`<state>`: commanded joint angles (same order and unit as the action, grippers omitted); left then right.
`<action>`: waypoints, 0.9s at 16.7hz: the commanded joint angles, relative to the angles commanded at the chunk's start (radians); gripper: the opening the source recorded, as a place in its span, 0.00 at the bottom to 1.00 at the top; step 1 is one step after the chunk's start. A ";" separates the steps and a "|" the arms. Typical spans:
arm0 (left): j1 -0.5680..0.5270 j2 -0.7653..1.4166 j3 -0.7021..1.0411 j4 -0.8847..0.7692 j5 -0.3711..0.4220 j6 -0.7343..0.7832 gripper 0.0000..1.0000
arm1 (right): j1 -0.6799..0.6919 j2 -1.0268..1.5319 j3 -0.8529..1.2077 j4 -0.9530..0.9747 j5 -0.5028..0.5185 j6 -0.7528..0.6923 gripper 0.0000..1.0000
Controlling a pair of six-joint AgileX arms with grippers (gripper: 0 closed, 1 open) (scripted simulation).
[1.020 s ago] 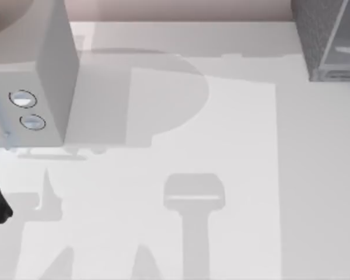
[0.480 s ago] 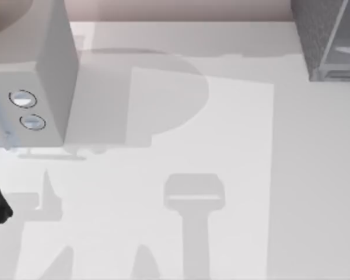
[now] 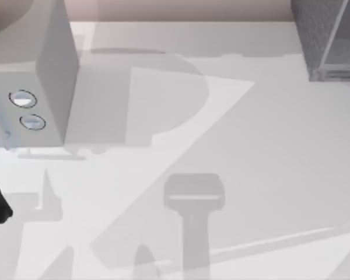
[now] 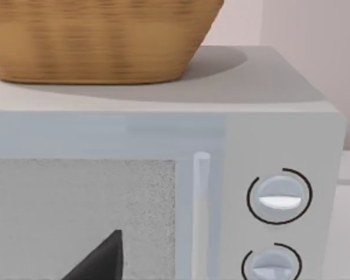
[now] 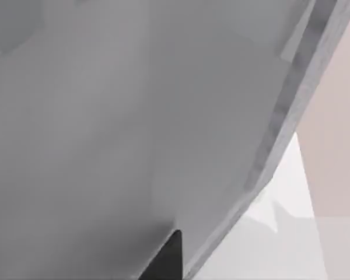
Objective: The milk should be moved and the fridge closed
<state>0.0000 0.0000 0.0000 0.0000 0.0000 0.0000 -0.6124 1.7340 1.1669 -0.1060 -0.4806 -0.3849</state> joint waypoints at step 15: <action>0.000 0.000 0.000 0.000 0.000 0.000 1.00 | 0.564 -0.108 -0.212 0.180 0.463 0.383 1.00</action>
<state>0.0000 0.0000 0.0000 0.0000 0.0000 0.0000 -0.0482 1.6256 0.9551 0.0745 -0.0180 -0.0020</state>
